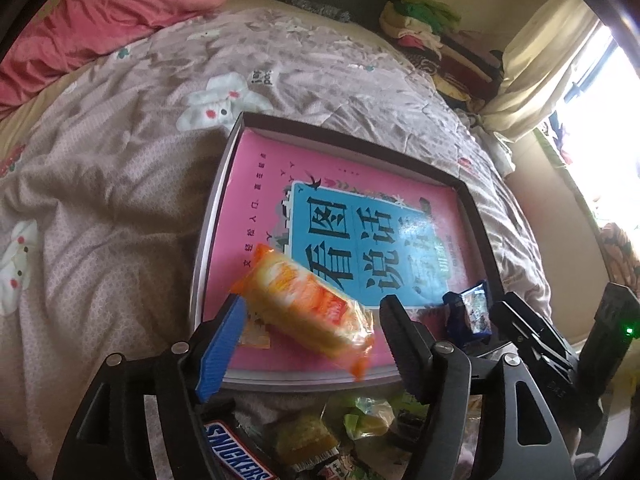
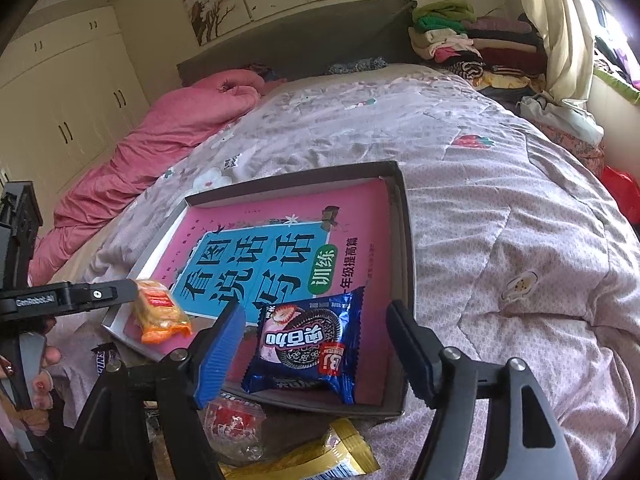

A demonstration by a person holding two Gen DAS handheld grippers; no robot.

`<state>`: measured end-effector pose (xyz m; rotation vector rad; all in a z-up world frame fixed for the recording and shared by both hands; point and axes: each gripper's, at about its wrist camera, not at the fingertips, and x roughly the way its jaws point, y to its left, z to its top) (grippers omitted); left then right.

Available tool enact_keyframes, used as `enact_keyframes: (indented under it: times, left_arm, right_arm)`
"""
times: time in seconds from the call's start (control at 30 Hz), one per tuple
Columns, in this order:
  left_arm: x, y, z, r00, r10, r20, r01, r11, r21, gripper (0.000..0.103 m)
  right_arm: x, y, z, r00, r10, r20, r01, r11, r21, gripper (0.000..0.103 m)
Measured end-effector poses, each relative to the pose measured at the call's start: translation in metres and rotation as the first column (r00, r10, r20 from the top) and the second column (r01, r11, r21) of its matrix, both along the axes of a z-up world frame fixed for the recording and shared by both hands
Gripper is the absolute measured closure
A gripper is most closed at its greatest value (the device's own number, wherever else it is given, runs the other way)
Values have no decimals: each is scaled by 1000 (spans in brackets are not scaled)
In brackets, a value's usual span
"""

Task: Organize snacks
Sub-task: 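Open the left tool and right tool, dropping both packs onto the tray, then move both tools back toward the snack pile beside the tray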

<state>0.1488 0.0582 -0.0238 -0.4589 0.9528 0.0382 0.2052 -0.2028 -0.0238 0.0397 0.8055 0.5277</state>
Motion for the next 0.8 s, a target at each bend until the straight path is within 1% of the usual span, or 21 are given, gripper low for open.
enact_keyframes:
  times: [0.13, 0.4, 0.5, 0.7, 0.8]
  left_arm:
    - [-4, -2, 6, 1000, -15, 15, 15, 1000, 8, 28]
    - [-16, -10, 20, 996, -64, 57, 60, 996, 62, 27]
    - [-21, -13, 23, 995, -75, 61, 71, 995, 75, 27]
    - [-33, -17, 24, 994, -99, 50, 95, 993, 77, 27]
    - [-37, -20, 24, 992, -114, 46, 109, 990, 93, 27]
  right_arm:
    - [-2, -3, 3, 1000, -5, 17, 5, 1000, 14, 29]
    - [-6, -8, 10, 998, -15, 54, 13, 999, 41, 27]
    - [-9, -10, 13, 998, -16, 66, 12, 999, 49, 26]
    - [-12, -11, 17, 997, -12, 79, 8, 998, 61, 25]
    - [-13, -11, 18, 996, -13, 83, 8, 998, 64, 25]
